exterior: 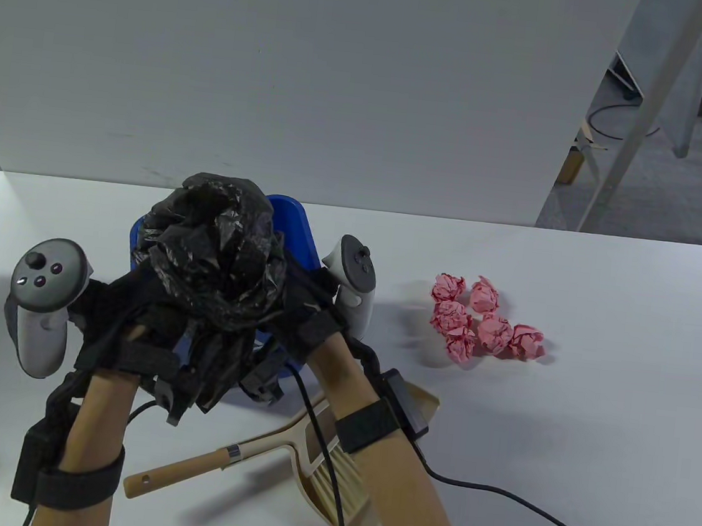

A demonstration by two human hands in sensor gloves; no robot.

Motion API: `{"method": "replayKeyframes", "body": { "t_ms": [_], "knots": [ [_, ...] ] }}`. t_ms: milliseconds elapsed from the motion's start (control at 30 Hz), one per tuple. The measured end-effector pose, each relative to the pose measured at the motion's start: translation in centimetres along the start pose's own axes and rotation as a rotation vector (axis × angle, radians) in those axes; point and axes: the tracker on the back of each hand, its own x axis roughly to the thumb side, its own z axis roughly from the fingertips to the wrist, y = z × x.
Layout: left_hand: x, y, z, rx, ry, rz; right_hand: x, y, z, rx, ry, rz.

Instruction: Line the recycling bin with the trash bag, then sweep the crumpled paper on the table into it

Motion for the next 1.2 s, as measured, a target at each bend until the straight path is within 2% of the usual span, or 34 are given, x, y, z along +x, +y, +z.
{"method": "replayKeyframes", "body": {
  "t_ms": [67,100,200,300,433,700,833,967,1033,1100,1200],
  "knots": [
    [-0.2,0.8,-0.4,0.178,0.051,-0.278,0.6,-1.6,0.6,-0.093,0.055,0.157],
    [-0.4,1.0,-0.4,0.206,0.068,-0.330,0.9,-2.2,0.9,-0.124,0.055,0.223],
    [-2.1,1.8,-0.7,0.205,0.131,-0.361,2.5,-4.9,2.5,-0.292,0.060,0.468],
    [-3.9,2.4,-0.8,0.193,0.202,-0.399,3.0,-7.0,4.1,-0.399,0.062,0.582],
    [-5.9,2.8,-0.2,0.215,0.254,-0.409,2.1,-9.2,5.6,-0.476,0.100,0.685],
    [-10.2,3.3,0.8,0.174,0.374,-0.401,-1.7,-11.9,6.3,-0.500,0.210,0.723],
    [-12.2,3.0,0.8,0.160,0.395,-0.377,-3.6,-12.7,6.0,-0.496,0.275,0.742],
    [-14.3,2.8,0.0,0.190,0.384,-0.334,-4.8,-13.2,5.5,-0.518,0.307,0.733],
    [-15.1,2.7,-0.5,0.189,0.367,-0.260,-5.2,-13.5,5.1,-0.538,0.311,0.709],
    [-16.1,2.7,-1.4,0.186,0.346,-0.092,-5.4,-13.8,4.4,-0.558,0.310,0.649],
    [-16.8,2.7,-2.4,0.140,0.293,0.062,-5.6,-14.0,3.7,-0.581,0.296,0.530]
  ]
}}
